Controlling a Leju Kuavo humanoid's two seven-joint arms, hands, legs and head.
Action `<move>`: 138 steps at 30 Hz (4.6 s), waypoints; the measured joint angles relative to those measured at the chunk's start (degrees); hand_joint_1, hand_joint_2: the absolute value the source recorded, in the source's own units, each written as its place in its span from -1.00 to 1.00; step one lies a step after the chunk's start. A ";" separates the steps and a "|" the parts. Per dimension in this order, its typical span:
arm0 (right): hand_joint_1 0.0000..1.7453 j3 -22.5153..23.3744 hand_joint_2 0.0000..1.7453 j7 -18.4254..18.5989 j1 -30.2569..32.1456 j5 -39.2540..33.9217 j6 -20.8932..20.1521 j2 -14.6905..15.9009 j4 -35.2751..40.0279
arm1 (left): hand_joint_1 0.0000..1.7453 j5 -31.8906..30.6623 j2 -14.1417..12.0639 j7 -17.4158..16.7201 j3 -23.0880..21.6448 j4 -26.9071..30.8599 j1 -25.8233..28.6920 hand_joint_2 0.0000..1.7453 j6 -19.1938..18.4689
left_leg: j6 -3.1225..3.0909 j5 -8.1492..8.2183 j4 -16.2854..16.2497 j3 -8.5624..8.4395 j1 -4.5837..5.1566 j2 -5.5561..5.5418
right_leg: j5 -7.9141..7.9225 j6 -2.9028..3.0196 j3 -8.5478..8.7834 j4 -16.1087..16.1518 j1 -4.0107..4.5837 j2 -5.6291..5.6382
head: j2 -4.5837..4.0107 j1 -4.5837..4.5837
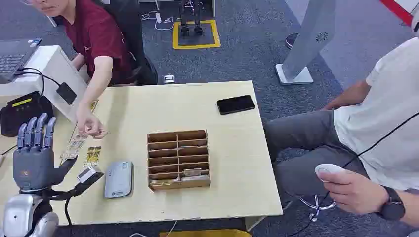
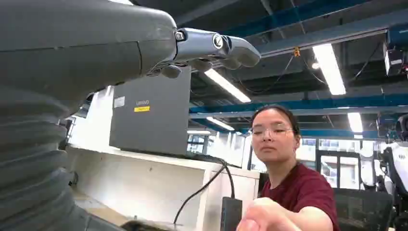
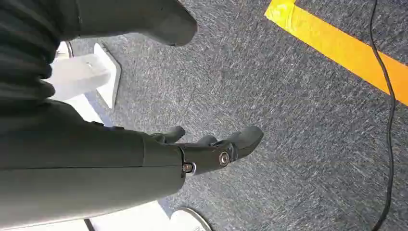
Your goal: Pass the card to the sensor for recognition and then transmit it.
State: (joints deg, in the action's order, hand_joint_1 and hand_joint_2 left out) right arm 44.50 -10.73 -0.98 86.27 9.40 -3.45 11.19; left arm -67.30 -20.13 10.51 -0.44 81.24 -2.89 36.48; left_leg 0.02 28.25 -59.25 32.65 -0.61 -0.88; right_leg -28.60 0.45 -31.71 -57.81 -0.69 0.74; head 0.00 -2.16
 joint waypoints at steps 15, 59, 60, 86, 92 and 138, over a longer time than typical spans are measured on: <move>-1.00 0.00 1.00 0.37 -0.01 0.00 0.17 0.00 0.00 | 1.00 3.28 0.00 0.63 -0.07 0.00 0.00 1.00 -2.25 | 0.00 0.00 0.00 0.00 0.00 0.00 | 0.00 0.00 0.00 0.00 0.00 0.00 | 0.00 0.00; -1.00 -0.02 1.00 1.55 0.16 -0.02 0.79 -0.17 0.00 | 1.00 50.27 5.55 -3.41 2.91 5.27 2.66 1.00 -40.44 | 0.00 0.00 0.01 0.02 0.00 -0.02 | 0.00 0.01 0.02 -0.01 0.00 -0.02 | 0.00 0.00; -1.00 -0.02 1.00 1.55 0.16 -0.02 0.87 -0.17 0.00 | 1.00 49.83 5.55 -3.83 2.88 5.22 2.66 1.00 -40.44 | 0.00 0.00 0.01 0.02 0.00 -0.02 | 0.00 0.01 0.02 -0.01 0.00 -0.02 | 0.00 0.00; -1.00 -1.12 1.00 2.36 -0.03 0.00 1.05 -0.33 0.00 | 1.00 40.74 8.68 -8.72 2.23 -3.91 3.16 1.00 -42.10 | 0.00 0.00 0.00 -0.02 0.01 -0.02 | 0.00 0.00 0.04 0.00 0.00 -0.02 | 0.00 0.00; -1.00 -1.44 1.00 2.60 -0.02 0.00 1.03 -0.33 0.00 | 1.00 40.74 9.25 -9.22 2.03 -4.77 2.92 1.00 -42.27 | 0.00 0.00 0.00 -0.02 0.01 -0.02 | 0.00 0.00 0.04 0.00 0.00 -0.02 | 0.00 0.00; -1.00 -2.93 1.00 1.86 -0.32 0.00 1.51 -0.52 0.02 | 1.00 40.51 13.97 -6.29 0.57 -9.39 0.02 1.00 -40.55 | 0.00 -0.02 0.00 -0.19 0.00 -0.06 | 0.01 0.01 0.21 -0.01 0.00 -0.08 | 0.00 0.00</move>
State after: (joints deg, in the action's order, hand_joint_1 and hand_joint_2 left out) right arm 41.57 -8.87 -1.30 86.27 10.91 -3.98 11.21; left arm -26.79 -6.16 4.23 0.13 71.85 -2.88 -4.07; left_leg 0.03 28.23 -59.25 32.46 -0.61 -0.94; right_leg -28.59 0.46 -31.51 -57.83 -0.69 0.67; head 0.00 -2.16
